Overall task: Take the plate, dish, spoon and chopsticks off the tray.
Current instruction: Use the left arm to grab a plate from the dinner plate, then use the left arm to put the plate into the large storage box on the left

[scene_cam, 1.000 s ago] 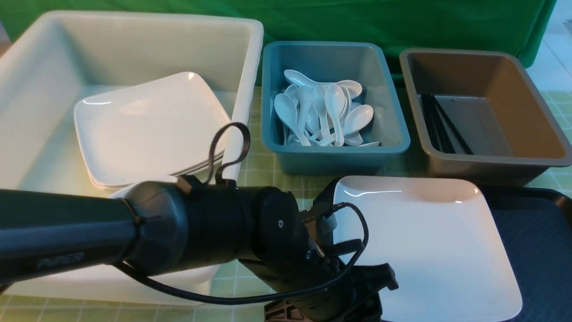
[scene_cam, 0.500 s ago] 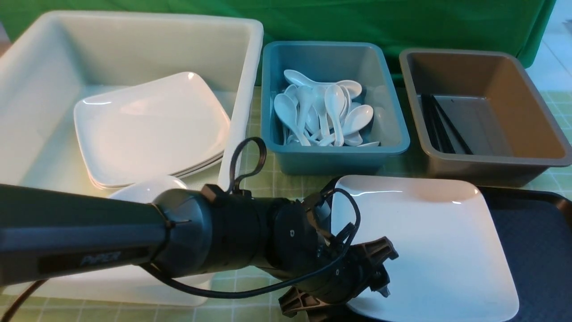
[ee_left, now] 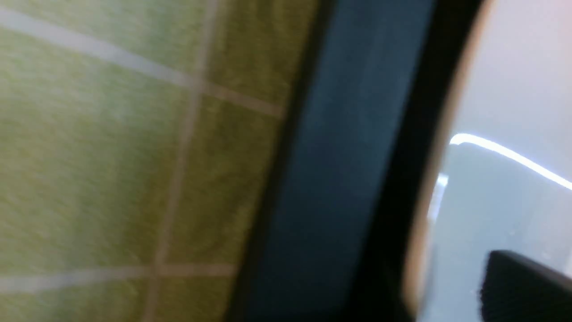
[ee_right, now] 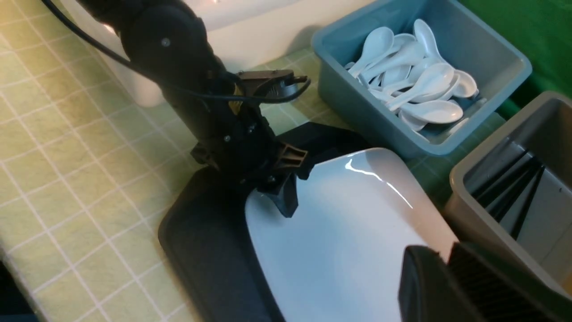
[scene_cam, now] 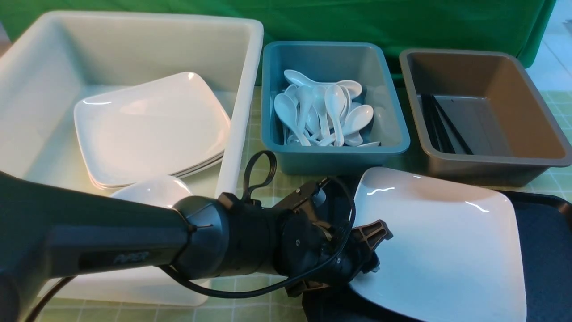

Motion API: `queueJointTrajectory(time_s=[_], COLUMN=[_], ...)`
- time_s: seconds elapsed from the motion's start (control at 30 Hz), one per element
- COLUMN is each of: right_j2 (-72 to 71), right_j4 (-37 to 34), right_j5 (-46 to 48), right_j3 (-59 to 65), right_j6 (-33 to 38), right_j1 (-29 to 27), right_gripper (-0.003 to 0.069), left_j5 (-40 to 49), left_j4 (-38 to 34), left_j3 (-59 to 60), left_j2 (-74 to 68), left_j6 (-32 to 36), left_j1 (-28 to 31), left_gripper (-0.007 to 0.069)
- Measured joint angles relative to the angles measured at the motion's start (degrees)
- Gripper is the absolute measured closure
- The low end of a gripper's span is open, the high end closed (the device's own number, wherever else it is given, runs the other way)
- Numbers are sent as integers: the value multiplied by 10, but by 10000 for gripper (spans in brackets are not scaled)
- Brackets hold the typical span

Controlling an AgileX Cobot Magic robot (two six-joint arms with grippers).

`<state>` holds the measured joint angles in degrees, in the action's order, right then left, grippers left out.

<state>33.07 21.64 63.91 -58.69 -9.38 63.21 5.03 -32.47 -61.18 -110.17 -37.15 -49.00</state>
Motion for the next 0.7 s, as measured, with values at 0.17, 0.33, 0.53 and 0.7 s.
queueJointTrajectory(time_s=[0.17,0.33,0.53,0.7], right_j2=[0,0,0,0], right_j4=[0,0,0,0], right_j5=[0,0,0,-1], right_j3=[0,0,0,0], right_j6=[0,0,0,0], right_j1=[0,0,0,0], right_gripper=[587,586,586,586], left_j5=[3,31,73,73], left_j4=[2,-4,10,18], left_j3=[3,4,9,11], left_j2=[2,47,174,298], left_j6=[6,38,74,80], left_j1=[1,2,5,38], left_gripper=[573,593,606,607])
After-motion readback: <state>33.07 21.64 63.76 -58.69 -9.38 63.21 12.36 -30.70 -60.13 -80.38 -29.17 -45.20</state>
